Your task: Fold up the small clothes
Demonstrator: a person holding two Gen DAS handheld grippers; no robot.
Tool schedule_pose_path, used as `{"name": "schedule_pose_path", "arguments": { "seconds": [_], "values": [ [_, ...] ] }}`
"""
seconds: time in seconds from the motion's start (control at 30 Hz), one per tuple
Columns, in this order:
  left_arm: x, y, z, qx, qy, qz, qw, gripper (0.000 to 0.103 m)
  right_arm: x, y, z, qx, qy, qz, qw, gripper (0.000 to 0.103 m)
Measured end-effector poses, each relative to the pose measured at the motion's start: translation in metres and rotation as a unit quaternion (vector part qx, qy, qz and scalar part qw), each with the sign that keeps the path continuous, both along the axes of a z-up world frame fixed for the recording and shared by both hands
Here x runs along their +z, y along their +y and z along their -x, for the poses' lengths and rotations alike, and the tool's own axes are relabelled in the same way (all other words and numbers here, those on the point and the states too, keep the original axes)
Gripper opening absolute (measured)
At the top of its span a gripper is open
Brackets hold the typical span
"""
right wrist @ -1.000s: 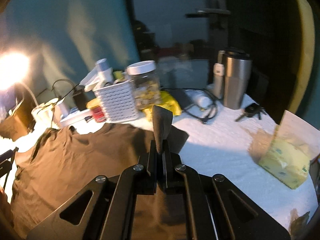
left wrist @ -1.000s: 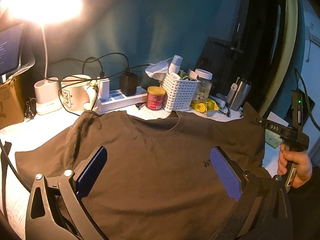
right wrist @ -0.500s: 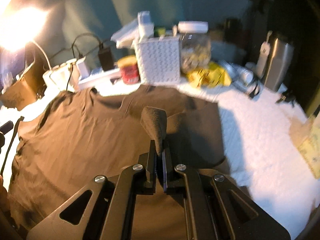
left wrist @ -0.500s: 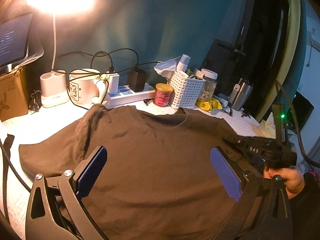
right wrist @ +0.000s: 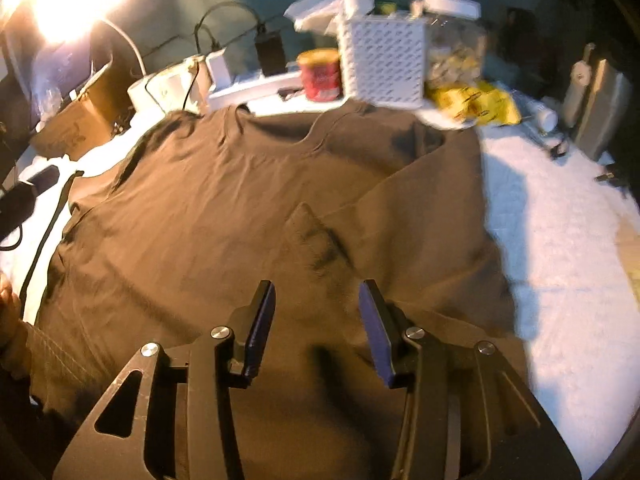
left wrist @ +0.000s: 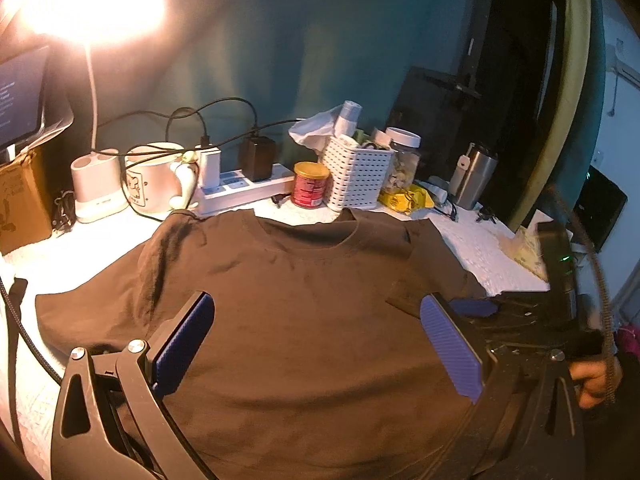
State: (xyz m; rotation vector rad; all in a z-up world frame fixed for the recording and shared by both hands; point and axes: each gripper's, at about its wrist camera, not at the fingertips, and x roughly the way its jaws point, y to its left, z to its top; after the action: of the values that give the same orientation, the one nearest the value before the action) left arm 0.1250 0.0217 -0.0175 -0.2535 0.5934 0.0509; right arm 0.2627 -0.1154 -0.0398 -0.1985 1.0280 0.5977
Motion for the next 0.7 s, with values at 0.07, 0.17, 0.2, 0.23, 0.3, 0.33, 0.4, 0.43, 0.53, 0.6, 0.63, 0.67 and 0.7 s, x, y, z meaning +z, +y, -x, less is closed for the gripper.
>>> {"name": "schedule_pose_path", "arguments": {
  "seconds": [0.07, 0.17, 0.2, 0.23, 0.3, 0.33, 0.4, 0.43, 0.53, 0.6, 0.63, 0.67, 0.7],
  "values": [
    [0.001, -0.006, -0.002, -0.003, 0.003, -0.003, 1.0, 0.102, 0.012, -0.014, -0.001, -0.009, -0.01, -0.002, 1.0, 0.047],
    [0.001, -0.016, -0.006, -0.008, 0.007, -0.006, 0.9999, 0.102, 0.031, -0.043, -0.009, -0.042, -0.028, -0.003, 0.999, 0.047],
    [0.002, -0.019, -0.007, -0.009, 0.008, -0.008, 0.9999, 0.102, 0.035, -0.053, -0.013, -0.054, -0.031, -0.004, 0.998, 0.047],
    [0.003, -0.022, -0.008, -0.011, 0.008, -0.01, 0.9999, 0.102, 0.037, -0.06, -0.016, -0.064, -0.032, -0.004, 0.997, 0.047],
    [0.004, -0.029, -0.011, -0.016, 0.01, -0.015, 0.9997, 0.102, 0.032, -0.079, -0.021, -0.087, -0.029, -0.006, 0.996, 0.047],
    [0.005, -0.031, -0.012, -0.018, 0.011, -0.018, 0.9996, 0.102, 0.029, -0.084, -0.023, -0.095, -0.025, -0.01, 0.995, 0.047],
    [0.006, -0.037, -0.014, -0.02, 0.013, -0.023, 0.9995, 0.102, 0.025, -0.095, -0.025, -0.101, -0.011, -0.027, 0.994, 0.047],
    [0.007, -0.039, -0.015, -0.021, 0.014, -0.025, 0.9994, 0.102, 0.022, -0.097, -0.025, -0.1, -0.002, -0.036, 0.994, 0.047],
    [0.007, -0.045, -0.016, -0.023, 0.016, -0.029, 0.9992, 0.102, 0.013, -0.093, -0.02, -0.085, 0.023, -0.055, 0.995, 0.047],
    [0.008, -0.049, -0.016, -0.024, 0.017, -0.031, 0.9991, 0.102, 0.009, -0.087, -0.014, -0.069, 0.035, -0.064, 0.995, 0.047],
    [0.008, -0.051, -0.015, -0.025, 0.017, -0.031, 0.9991, 0.102, 0.007, -0.084, -0.01, -0.062, 0.039, -0.066, 0.995, 0.047],
    [0.008, -0.052, -0.014, -0.026, 0.017, -0.032, 0.999, 0.102, 0.005, -0.081, -0.006, -0.054, 0.045, -0.067, 0.995, 0.047],
    [0.008, -0.053, -0.013, -0.026, 0.017, -0.033, 0.999, 0.102, 0.002, -0.077, -0.002, -0.045, 0.053, -0.066, 0.995, 0.047]
  ]
}}
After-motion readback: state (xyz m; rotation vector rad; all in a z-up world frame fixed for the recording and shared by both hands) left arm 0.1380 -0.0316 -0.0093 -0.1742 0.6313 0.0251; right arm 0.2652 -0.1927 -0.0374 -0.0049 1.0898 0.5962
